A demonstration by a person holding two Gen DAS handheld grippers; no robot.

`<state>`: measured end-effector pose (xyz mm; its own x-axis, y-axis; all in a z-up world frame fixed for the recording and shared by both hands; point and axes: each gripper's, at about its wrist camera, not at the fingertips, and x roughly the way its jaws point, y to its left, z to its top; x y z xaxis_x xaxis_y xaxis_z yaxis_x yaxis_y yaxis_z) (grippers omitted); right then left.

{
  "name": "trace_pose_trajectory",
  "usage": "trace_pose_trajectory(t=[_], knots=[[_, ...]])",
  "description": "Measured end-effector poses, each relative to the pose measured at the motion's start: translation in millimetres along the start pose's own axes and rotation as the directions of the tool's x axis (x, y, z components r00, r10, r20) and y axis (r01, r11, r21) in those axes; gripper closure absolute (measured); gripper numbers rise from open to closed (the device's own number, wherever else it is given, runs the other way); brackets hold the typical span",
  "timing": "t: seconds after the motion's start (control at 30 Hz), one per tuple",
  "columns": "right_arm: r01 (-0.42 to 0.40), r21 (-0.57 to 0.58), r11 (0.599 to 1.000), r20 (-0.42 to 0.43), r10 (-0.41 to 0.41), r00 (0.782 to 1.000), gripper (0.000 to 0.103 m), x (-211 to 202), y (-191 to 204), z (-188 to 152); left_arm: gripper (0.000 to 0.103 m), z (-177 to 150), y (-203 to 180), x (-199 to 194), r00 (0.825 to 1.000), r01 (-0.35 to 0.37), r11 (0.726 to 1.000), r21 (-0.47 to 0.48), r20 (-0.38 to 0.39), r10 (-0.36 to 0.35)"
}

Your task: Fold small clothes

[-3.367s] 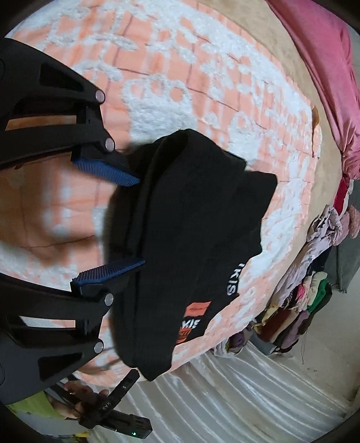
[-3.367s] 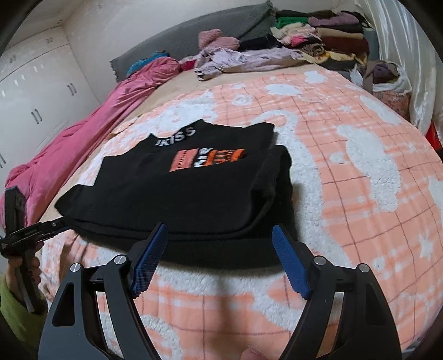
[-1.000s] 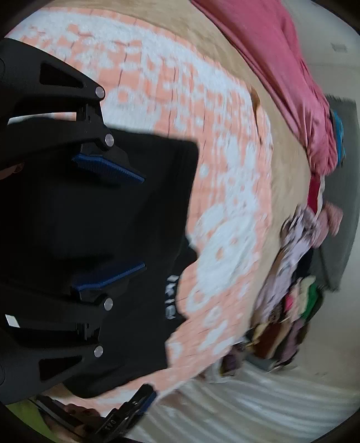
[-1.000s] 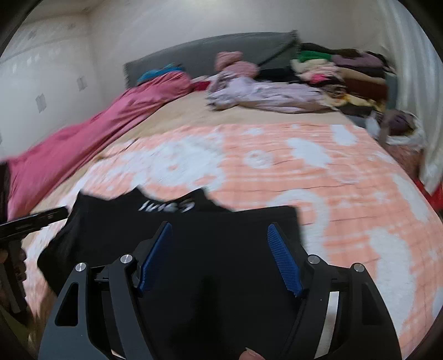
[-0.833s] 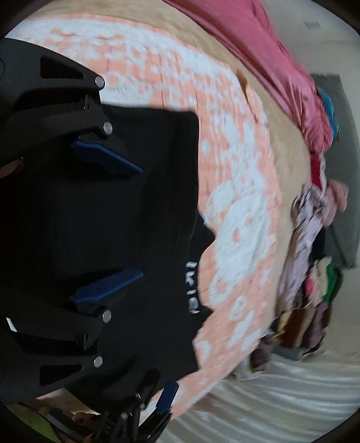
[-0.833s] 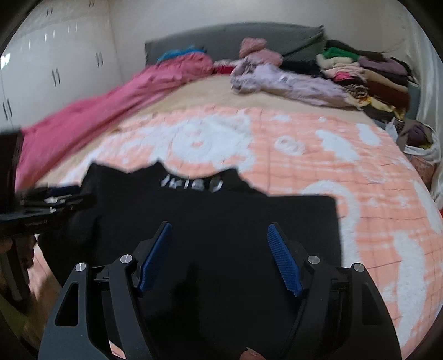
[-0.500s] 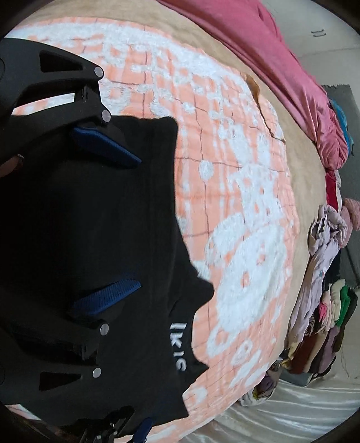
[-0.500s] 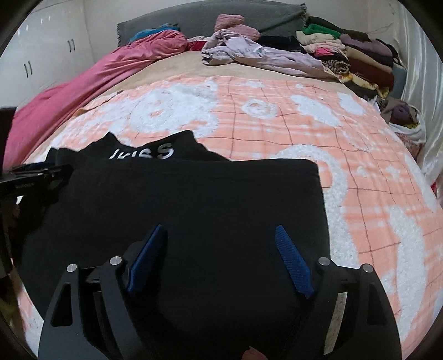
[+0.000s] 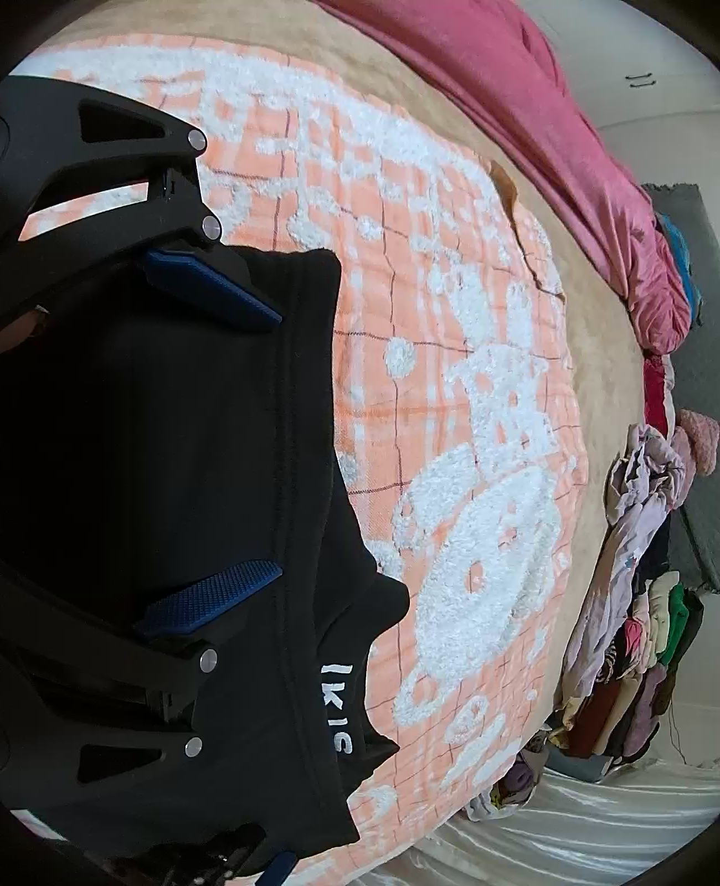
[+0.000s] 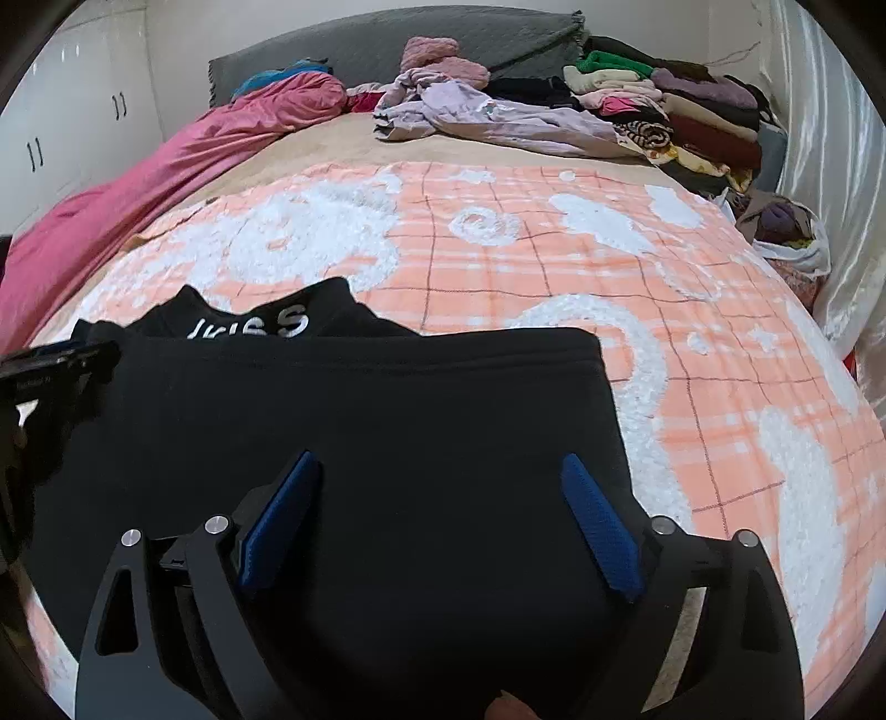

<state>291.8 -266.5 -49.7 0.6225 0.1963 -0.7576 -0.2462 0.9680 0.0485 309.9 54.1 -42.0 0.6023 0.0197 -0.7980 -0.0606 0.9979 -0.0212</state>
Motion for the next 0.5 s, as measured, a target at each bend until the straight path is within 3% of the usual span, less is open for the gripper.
trace_pose_trajectory(t=[0.5], knots=[[-0.124, 0.202, 0.972, 0.093, 0.107, 0.99, 0.006, -40, -56, 3, 0.018, -13, 6, -45, 0.999, 0.001, 1.0, -0.001, 0.033, -0.001]])
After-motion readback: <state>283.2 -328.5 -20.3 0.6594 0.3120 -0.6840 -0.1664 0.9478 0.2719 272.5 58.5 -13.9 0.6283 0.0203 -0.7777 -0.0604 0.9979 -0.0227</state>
